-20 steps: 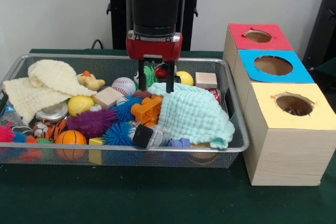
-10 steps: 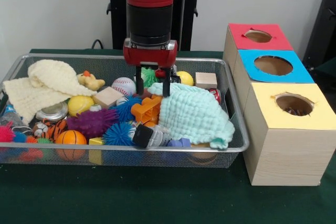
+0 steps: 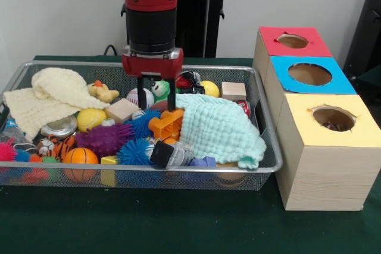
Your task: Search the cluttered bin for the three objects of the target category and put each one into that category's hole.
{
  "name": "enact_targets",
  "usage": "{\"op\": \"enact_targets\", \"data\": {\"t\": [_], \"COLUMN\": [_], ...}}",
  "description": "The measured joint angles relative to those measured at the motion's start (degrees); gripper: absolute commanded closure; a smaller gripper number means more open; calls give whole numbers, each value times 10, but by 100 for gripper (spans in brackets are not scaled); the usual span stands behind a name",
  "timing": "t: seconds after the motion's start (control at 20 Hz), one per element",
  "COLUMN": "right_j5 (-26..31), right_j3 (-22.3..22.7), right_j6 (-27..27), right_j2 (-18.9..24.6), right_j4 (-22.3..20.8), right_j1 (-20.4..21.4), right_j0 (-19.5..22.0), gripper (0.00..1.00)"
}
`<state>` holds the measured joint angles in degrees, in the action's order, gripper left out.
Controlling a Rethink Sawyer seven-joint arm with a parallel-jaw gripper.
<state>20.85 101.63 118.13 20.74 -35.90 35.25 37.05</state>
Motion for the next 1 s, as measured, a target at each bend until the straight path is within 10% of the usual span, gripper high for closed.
{"op": "enact_targets", "data": {"t": [1.0], "right_j5": [0], "right_j3": [11], "right_j6": [0], "right_j2": [27], "right_j4": [-14], "right_j1": [11], "right_j0": [48], "gripper": [0]}}
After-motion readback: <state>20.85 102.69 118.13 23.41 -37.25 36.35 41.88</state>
